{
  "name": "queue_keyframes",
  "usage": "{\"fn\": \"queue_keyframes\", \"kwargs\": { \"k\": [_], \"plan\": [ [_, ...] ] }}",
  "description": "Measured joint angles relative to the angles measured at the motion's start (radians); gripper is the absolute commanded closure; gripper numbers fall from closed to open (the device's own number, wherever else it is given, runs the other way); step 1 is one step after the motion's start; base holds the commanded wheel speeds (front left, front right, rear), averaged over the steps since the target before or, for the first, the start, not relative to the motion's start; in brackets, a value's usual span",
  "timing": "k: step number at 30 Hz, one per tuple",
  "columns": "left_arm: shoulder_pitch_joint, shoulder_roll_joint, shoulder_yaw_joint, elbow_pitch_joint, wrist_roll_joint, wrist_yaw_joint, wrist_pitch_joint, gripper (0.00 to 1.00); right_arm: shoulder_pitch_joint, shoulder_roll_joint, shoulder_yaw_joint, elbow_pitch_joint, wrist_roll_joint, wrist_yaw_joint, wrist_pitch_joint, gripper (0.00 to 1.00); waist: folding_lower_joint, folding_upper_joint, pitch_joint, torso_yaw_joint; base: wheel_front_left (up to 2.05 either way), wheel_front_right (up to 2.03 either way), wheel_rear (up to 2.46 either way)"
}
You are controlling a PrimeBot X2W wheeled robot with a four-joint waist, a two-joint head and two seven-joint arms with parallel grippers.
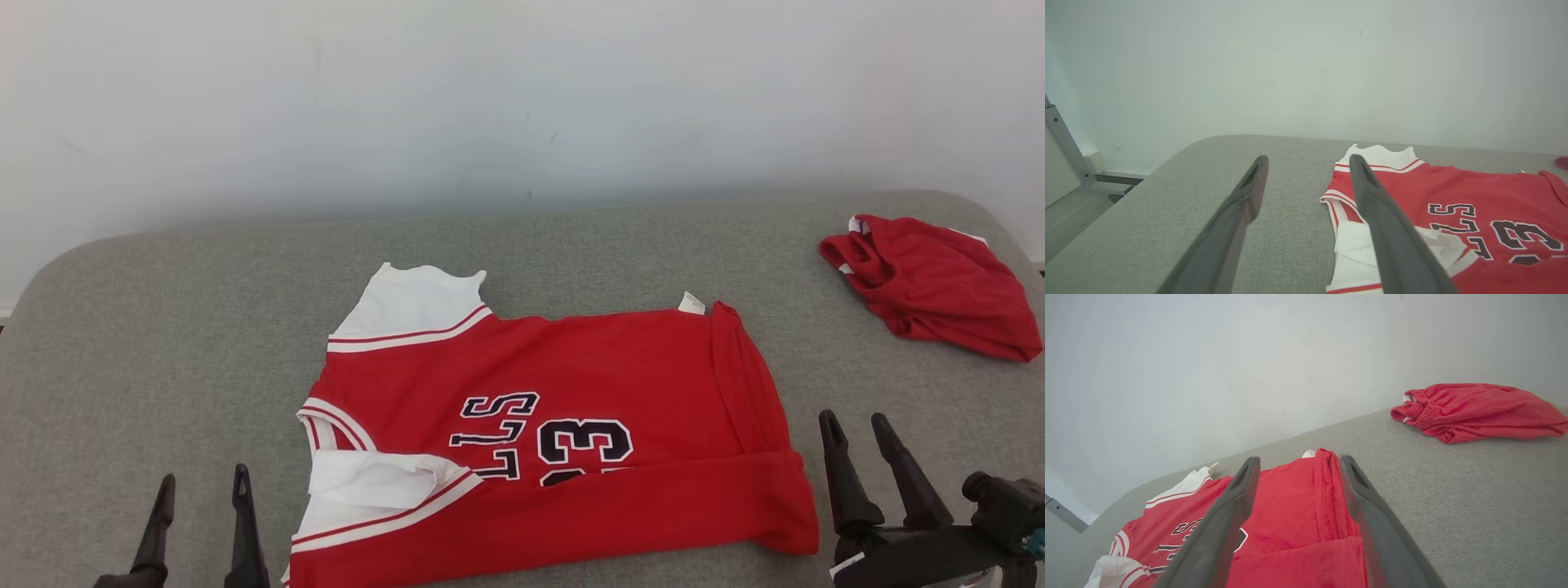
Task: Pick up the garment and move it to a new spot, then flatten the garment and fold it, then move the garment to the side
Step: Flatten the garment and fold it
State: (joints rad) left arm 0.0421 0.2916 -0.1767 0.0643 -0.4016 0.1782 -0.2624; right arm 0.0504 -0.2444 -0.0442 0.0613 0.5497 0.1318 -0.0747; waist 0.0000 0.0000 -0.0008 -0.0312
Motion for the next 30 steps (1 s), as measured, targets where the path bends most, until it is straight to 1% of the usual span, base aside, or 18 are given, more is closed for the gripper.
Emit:
{"fn": "queue_keyframes", "kwargs": {
  "k": [3, 5, 7, 10, 15, 25, 30],
  "plan": [
    [0.007, -0.015, 0.03, -0.014, 0.031, -0.01, 0.0, 0.0, 0.004, -0.009, 0.014, -0.01, -0.061, 0.0, -0.068, 0.0, 0.0, 0.0, -0.002, -0.004, 0.0, 0.0, 0.0],
    [0.021, -0.021, 0.041, -0.019, 0.054, -0.012, 0.0, 0.0, 0.018, 0.005, 0.018, -0.013, -0.072, 0.0, -0.103, 0.0, 0.0, 0.0, -0.004, -0.007, 0.0, 0.0, 0.0],
    [0.036, -0.026, 0.053, -0.021, 0.091, -0.02, 0.0, 0.0, 0.045, 0.016, 0.032, -0.013, -0.106, 0.0, -0.133, 0.0, 0.0, 0.0, -0.007, -0.011, 0.0, 0.0, 0.0],
    [0.052, -0.039, 0.07, -0.021, 0.107, -0.03, 0.0, 0.0, 0.054, 0.018, 0.039, -0.016, -0.131, 0.0, -0.155, 0.0, 0.0, 0.0, -0.008, -0.016, 0.0, 0.0, 0.0],
    [0.072, -0.053, 0.09, -0.022, 0.154, -0.044, 0.0, 0.0, 0.063, 0.027, 0.042, -0.011, -0.146, 0.0, -0.173, 0.0, 0.0, 0.0, -0.009, -0.02, 0.0, 0.0, 0.0],
    [0.082, -0.077, 0.129, -0.024, 0.189, -0.082, 0.0, 0.0, 0.06, 0.026, 0.05, 0.009, -0.163, 0.0, -0.183, 0.0, 0.0, 0.0, -0.005, -0.015, 0.0, 0.0, 0.0],
    [0.078, -0.085, 0.152, -0.012, 0.198, -0.1, 0.0, 0.0, 0.01, 0.016, 0.085, 0.034, -0.165, 0.0, -0.184, 0.0, 0.0, 0.0, 0.003, -0.027, 0.0, 0.0, 0.0]
  ]
}}
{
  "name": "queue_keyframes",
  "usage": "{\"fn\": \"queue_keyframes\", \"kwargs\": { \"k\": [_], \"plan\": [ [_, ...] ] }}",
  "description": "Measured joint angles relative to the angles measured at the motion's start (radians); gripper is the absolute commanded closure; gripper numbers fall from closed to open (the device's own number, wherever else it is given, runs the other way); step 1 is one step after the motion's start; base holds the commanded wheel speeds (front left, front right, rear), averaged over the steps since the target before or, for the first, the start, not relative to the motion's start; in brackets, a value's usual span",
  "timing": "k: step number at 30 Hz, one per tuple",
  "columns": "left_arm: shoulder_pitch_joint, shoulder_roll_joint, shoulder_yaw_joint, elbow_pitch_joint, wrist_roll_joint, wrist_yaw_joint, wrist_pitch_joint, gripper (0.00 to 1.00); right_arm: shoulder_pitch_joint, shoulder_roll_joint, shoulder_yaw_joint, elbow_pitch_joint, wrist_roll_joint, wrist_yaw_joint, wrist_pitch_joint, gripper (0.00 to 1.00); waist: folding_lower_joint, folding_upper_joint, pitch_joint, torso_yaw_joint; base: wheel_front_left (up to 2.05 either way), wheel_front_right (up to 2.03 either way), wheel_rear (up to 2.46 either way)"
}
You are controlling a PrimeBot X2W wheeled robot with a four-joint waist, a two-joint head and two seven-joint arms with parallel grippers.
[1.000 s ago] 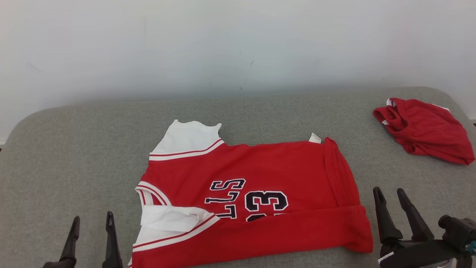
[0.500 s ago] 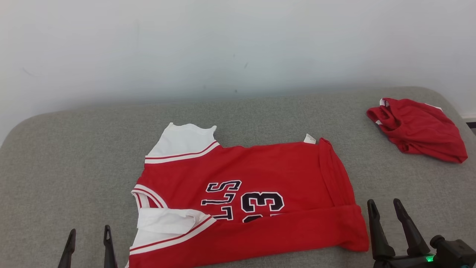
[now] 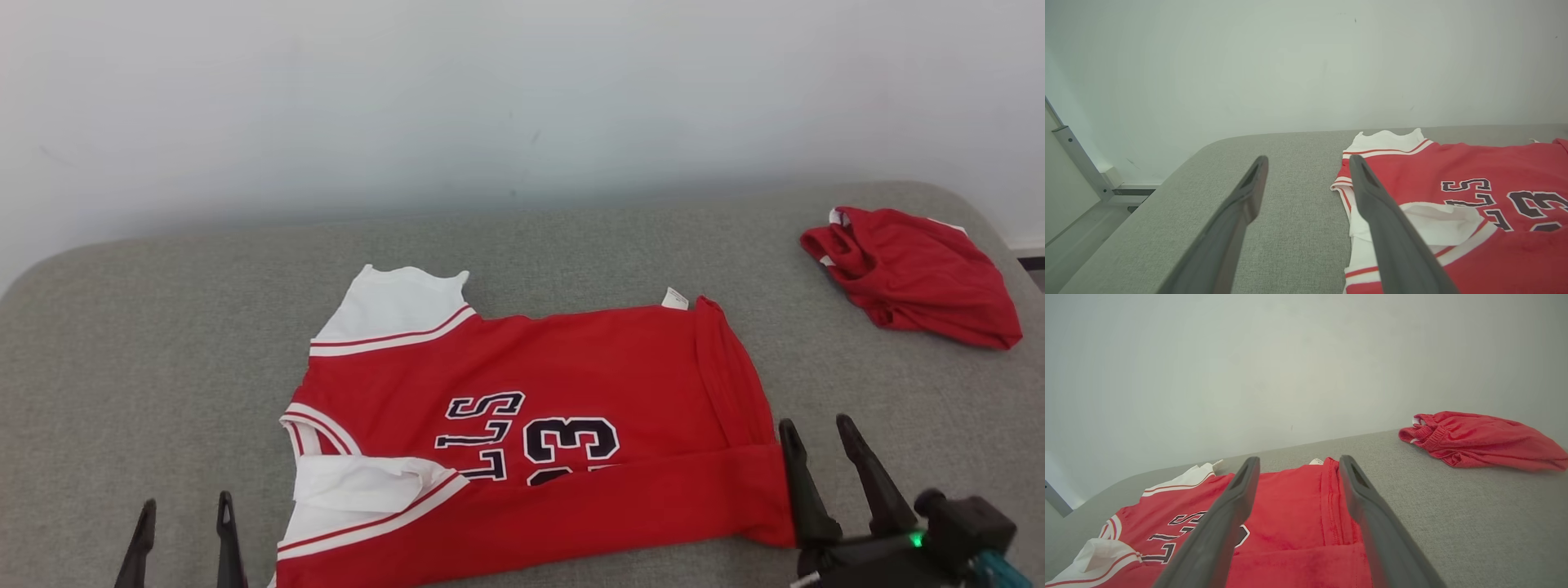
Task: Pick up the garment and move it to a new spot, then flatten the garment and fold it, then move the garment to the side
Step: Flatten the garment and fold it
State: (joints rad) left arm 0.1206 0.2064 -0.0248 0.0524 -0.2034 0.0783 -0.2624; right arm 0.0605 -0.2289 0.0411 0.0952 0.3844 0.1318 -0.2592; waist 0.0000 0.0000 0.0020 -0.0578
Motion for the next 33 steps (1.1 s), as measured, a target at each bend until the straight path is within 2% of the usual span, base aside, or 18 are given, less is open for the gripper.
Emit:
{"fn": "queue_keyframes", "kwargs": {
  "k": [6, 9, 11, 18, 27, 33],
  "plan": [
    [-0.136, 0.029, 0.006, 0.047, -0.003, -0.047, 0.0, 0.0, -0.181, -0.035, 0.043, 0.091, 0.011, 0.0, 0.04, 0.0, 0.0001, 0.0001, 0.038, -0.022, 0.0, 0.0, 0.0],
    [-0.259, 0.059, -0.008, 0.096, -0.007, -0.088, 0.013, 0.0, -0.286, -0.045, 0.066, 0.154, 0.039, 0.0, 0.057, 0.0, 0.0001, 0.0001, 0.069, -0.031, 0.0, 0.0, 0.0],
    [-0.402, 0.085, -0.018, 0.167, -0.016, -0.125, 0.043, 0.0, -0.394, -0.067, 0.097, 0.228, 0.043, 0.0, 0.075, 0.0, 0.0002, 0.0001, 0.105, -0.04, 0.0, 0.0, 0.0],
    [-0.65, 0.125, -0.046, 0.317, -0.043, -0.176, 0.117, 0.0, -0.602, -0.072, 0.171, 0.403, 0.048, 0.0, 0.137, 0.0, 0.0003, 0.0002, 0.181, -0.066, 0.0, 0.0, 0.0],
    [-0.918, 0.17, -0.138, 0.547, -0.11, -0.203, 0.254, 0.0, -0.818, -0.058, 0.273, 0.606, 0.076, 0.0, 0.183, 0.0, 0.0004, 0.0002, 0.285, -0.12, 0.0, 0.0, 0.0],
    [-1.044, 0.209, -0.255, 0.658, -0.17, -0.208, 0.352, 0.0, -0.947, -0.028, 0.353, 0.693, 0.113, 0.0, 0.19, 0.0, 0.0003, 0.0002, 0.349, -0.153, 0.0, 0.0, 0.0]
  ]
}}
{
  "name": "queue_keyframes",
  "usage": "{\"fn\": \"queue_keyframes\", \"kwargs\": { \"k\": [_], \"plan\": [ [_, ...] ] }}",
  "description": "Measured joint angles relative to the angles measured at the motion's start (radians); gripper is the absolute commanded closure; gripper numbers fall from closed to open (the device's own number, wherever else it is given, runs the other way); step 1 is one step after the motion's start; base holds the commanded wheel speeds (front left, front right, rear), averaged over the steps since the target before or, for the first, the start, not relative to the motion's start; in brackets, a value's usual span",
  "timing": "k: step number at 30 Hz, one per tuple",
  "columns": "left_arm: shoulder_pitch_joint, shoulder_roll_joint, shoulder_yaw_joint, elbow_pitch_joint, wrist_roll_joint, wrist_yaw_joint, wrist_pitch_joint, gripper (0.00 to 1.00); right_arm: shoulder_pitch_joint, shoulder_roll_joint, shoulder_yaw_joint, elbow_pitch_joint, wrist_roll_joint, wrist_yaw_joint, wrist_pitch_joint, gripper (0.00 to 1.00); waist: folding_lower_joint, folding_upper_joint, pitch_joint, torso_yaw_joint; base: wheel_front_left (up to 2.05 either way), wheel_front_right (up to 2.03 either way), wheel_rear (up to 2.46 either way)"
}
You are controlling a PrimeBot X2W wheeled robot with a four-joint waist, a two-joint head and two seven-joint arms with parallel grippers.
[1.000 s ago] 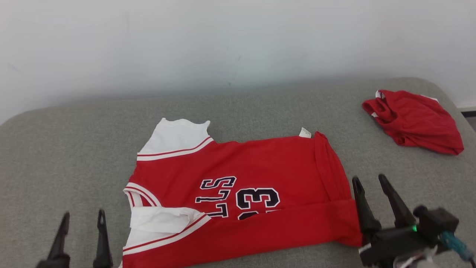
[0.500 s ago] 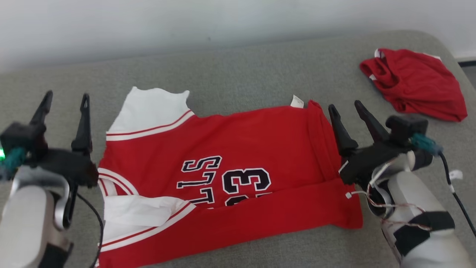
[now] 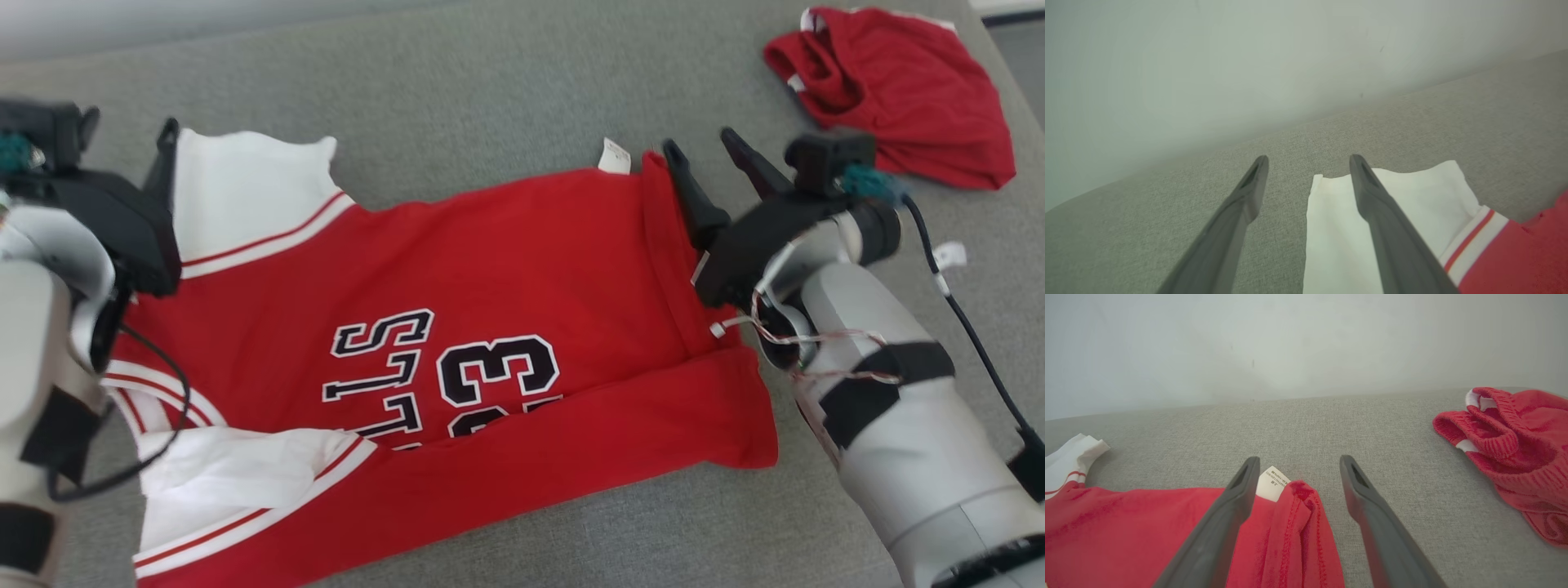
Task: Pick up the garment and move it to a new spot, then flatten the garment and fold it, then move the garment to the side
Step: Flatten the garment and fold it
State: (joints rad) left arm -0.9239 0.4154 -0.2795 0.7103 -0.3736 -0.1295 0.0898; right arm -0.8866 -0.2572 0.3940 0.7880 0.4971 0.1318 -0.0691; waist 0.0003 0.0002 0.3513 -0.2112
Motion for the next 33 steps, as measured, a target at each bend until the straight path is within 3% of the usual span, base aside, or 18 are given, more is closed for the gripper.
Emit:
{"fn": "queue_keyframes", "kwargs": {
  "k": [7, 24, 25, 26, 27, 33],
  "plan": [
    [-0.117, 0.041, -0.11, 0.11, -0.05, -0.002, 0.079, 0.0, -0.114, 0.044, 0.089, 0.079, 0.043, 0.0, 0.017, 0.0, 0.0, 0.0, 0.08, -0.031, 0.0, 0.0, 0.0],
    [-0.207, 0.043, -0.239, 0.283, -0.144, -0.002, 0.074, 0.01, -0.22, 0.067, 0.252, 0.196, 0.133, 0.0, 0.085, 0.0, -0.0004, -0.0001, 0.117, -0.061, 0.0, 0.0, 0.0],
    [-0.209, 0.044, -0.245, 0.286, -0.154, -0.002, 0.073, 0.5, -0.226, 0.067, 0.257, 0.197, 0.138, 0.0, 0.081, 0.13, -0.0004, -0.0001, 0.12, -0.061, 0.0, 0.0, 0.0],
    [-0.213, 0.044, -0.25, 0.288, -0.16, -0.002, 0.07, 0.73, -0.231, 0.067, 0.262, 0.2, 0.14, 0.0, 0.077, 0.67, -0.0004, -0.0001, 0.123, -0.061, 0.0, 0.0, 0.0],
    [-0.215, 0.044, -0.258, 0.29, -0.165, -0.002, 0.069, 1.0, -0.236, 0.067, 0.267, 0.204, 0.142, 0.0, 0.075, 1.0, -0.0003, -0.0001, 0.125, -0.06, 0.0, 0.0, 0.0],
    [-0.221, 0.04, -0.283, 0.305, -0.192, -0.002, 0.029, 1.0, -0.252, 0.064, 0.287, 0.248, 0.156, 0.0, 0.06, 1.0, -0.0003, -0.0001, 0.129, -0.049, 0.0, 0.0, 0.0]
  ]
}}
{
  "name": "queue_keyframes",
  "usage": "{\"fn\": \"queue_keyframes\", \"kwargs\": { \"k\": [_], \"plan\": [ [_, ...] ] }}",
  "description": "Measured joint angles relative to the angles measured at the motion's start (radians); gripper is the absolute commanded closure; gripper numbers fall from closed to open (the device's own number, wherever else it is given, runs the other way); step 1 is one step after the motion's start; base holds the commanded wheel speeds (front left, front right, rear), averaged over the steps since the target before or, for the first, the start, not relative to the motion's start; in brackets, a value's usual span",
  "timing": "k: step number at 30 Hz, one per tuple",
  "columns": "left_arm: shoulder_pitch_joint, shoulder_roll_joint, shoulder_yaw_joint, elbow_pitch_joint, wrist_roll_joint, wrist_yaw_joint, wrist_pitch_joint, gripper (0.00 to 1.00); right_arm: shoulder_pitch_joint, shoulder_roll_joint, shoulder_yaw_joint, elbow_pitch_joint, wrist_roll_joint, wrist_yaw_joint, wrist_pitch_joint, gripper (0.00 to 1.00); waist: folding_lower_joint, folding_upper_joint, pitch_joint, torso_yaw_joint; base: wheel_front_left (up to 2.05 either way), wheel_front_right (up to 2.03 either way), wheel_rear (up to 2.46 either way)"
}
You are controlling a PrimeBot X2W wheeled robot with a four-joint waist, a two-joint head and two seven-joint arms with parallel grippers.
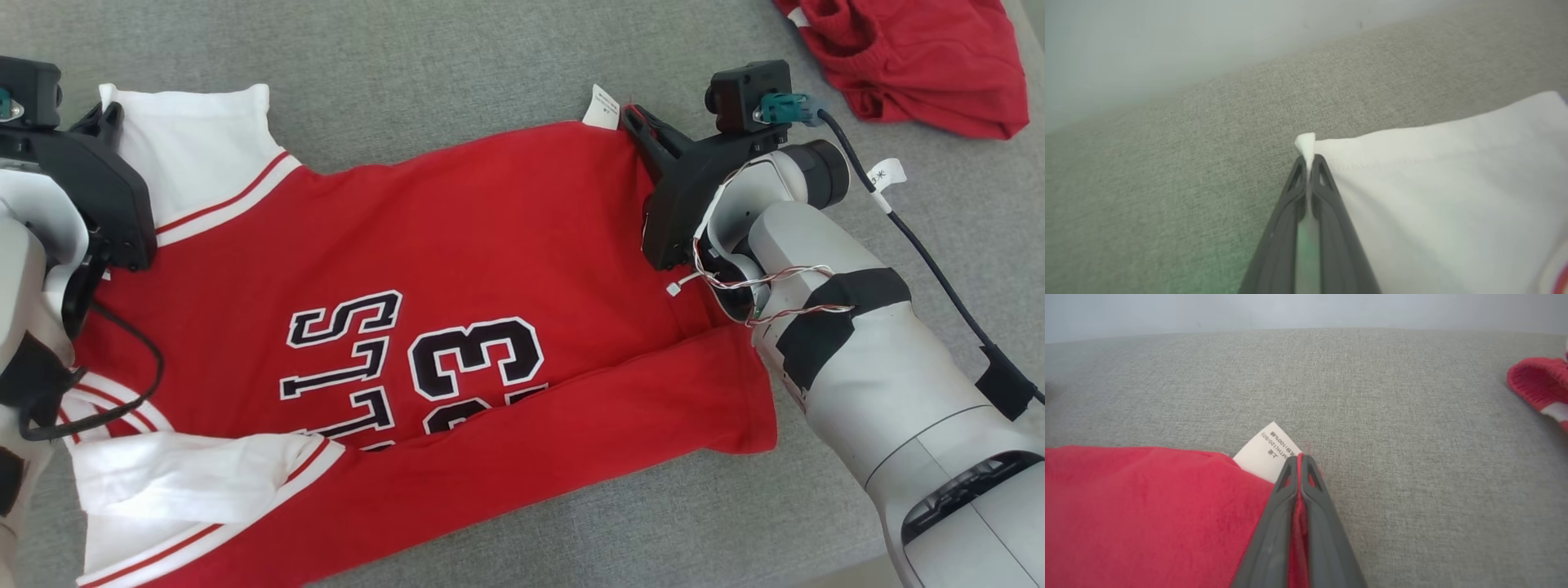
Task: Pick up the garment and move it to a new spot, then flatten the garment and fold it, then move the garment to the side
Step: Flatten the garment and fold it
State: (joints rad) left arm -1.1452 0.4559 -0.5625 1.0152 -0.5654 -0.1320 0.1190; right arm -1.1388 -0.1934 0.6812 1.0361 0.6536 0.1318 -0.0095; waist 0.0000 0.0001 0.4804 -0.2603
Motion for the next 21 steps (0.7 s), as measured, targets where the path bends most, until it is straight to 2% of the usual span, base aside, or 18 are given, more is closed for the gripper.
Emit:
{"fn": "queue_keyframes", "kwargs": {
  "k": [12, 21],
  "plan": [
    [-0.001, -0.016, -0.031, -0.046, -0.061, 0.0, -0.188, 1.0, 0.016, -0.04, -0.014, 0.015, 0.088, 0.0, -0.138, 1.0, 0.0, 0.0, -0.058, 0.034, 0.0, 0.0, 0.0],
    [0.111, -0.005, -0.013, -0.14, -0.118, 0.0, -0.335, 1.0, 0.129, -0.083, 0.001, -0.084, 0.172, 0.0, -0.212, 1.0, -0.0001, -0.0001, -0.131, 0.058, 0.0, 0.0, 0.0]
  ]
}}
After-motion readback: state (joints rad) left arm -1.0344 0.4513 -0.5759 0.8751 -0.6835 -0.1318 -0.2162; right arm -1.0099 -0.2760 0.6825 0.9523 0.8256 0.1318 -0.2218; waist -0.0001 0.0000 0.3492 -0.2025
